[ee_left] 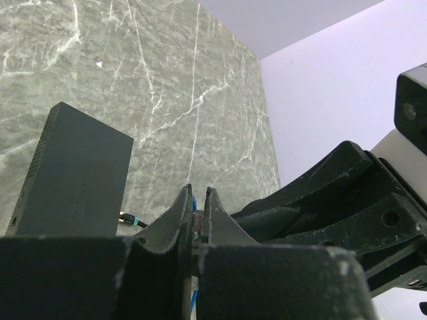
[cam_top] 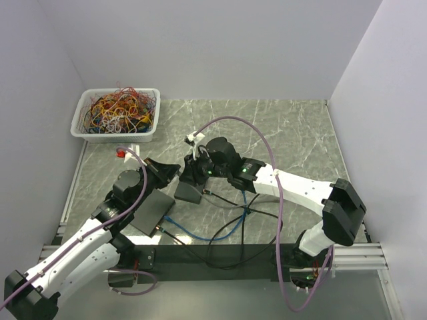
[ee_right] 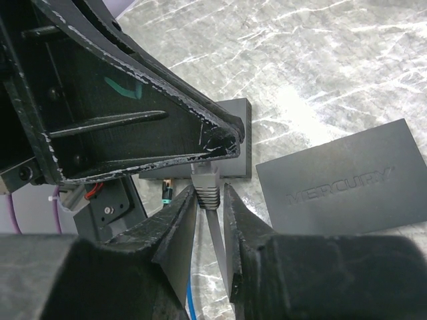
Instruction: Insert the plug into the switch port
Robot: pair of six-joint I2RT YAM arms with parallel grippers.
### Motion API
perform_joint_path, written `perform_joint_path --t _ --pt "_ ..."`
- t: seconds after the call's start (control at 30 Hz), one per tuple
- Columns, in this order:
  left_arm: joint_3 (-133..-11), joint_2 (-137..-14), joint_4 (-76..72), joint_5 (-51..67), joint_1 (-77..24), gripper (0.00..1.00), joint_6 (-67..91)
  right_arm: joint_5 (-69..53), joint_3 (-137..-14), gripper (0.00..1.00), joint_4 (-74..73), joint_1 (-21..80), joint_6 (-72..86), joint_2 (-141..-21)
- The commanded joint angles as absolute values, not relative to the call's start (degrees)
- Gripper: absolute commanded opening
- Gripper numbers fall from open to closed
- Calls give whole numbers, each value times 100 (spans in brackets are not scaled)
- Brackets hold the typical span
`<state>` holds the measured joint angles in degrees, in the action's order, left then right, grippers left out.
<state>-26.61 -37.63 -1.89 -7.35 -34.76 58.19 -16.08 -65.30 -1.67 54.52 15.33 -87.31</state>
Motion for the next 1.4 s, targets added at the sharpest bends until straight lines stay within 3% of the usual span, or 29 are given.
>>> perform_joint_path --t 0.0,0.13,0.37,0.5,0.6,0.7,0.97,1.0,1.1,1.37 --pt "-2865 -3744 -290 -729 -3507 0 5871 -1485 -6812 28 -53 5484 1521 -8640" --pt "-2839 -3744 -308 -721 -3516 1 5880 -1476 -6803 22 -44 5493 1521 -8604" --pt "-2821 -3761 -316 -738 -3516 1 5854 -1450 -6742 0 -35 5511 1512 -8613" --pt "-2944 -4007 -142 -720 -3507 4 5512 -1310 -6566 0 -18 5502 1503 -8587" --pt "-3120 -4315 139 -922 -3507 18 5169 -926 -6434 0 -175 5476 1512 -8596" --pt "-3059 -4534 97 -1133 -3489 52 4984 -442 -6241 0 -465 5283 1564 -8604" --pt "-3015 -5167 -307 -994 -3024 81 4676 685 -5783 0 -1265 4694 1705 -8832" --pt "-3015 -5246 -386 -906 -2884 90 4624 764 -5801 0 -1335 4641 1731 -8894" --pt "-3023 -5598 -501 -739 -2585 98 4518 984 -5949 0 -1616 4614 1810 -9201" --pt "-3129 -6758 -1369 -186 -2426 84 4114 1090 -6398 0 -2065 4623 1784 -10081"
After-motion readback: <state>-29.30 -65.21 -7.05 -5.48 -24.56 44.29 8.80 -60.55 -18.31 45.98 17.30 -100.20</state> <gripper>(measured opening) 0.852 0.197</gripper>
